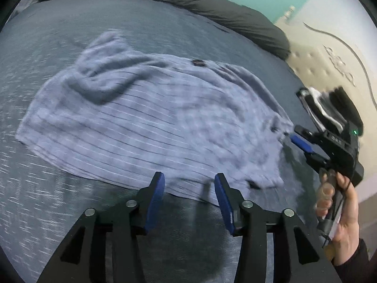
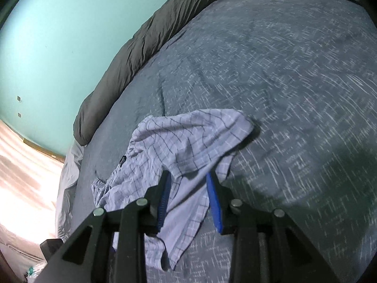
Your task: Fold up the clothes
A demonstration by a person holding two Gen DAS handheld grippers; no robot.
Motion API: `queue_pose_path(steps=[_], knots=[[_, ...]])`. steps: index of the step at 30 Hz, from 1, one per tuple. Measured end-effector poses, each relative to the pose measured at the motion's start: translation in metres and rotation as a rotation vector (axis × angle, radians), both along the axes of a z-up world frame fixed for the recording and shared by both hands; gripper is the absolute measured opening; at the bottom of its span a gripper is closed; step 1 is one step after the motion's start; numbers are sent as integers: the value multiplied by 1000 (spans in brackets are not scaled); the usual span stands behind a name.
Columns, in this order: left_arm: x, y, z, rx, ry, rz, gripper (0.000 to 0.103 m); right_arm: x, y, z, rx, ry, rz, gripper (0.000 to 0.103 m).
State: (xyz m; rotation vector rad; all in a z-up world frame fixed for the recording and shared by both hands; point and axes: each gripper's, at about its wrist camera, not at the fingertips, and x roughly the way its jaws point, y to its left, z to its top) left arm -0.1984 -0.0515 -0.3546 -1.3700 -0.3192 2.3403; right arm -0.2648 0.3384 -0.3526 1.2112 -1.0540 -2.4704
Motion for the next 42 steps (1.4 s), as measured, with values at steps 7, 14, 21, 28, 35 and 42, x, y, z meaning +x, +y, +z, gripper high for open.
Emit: queue_pose_path(steps=[7, 14, 21, 28, 35, 42], knots=[[23, 30, 2, -23, -5, -102, 49, 16, 0, -1, -21, -10, 46, 32], [27, 25, 9, -42, 30, -111, 48, 30, -3, -6, -30, -31, 89, 32], [32, 20, 15, -62, 65, -121, 2, 32, -26, -4, -44, -28, 175, 32], [40, 6, 31, -92, 123, -122, 1, 34, -61, -6, -33, -54, 317, 32], [45, 0, 32, -103, 125, -142, 1, 38, -88, -9, -1, -65, 394, 32], [46, 2, 32, -108, 125, -145, 1, 42, -102, 4, 38, -21, 463, 1]])
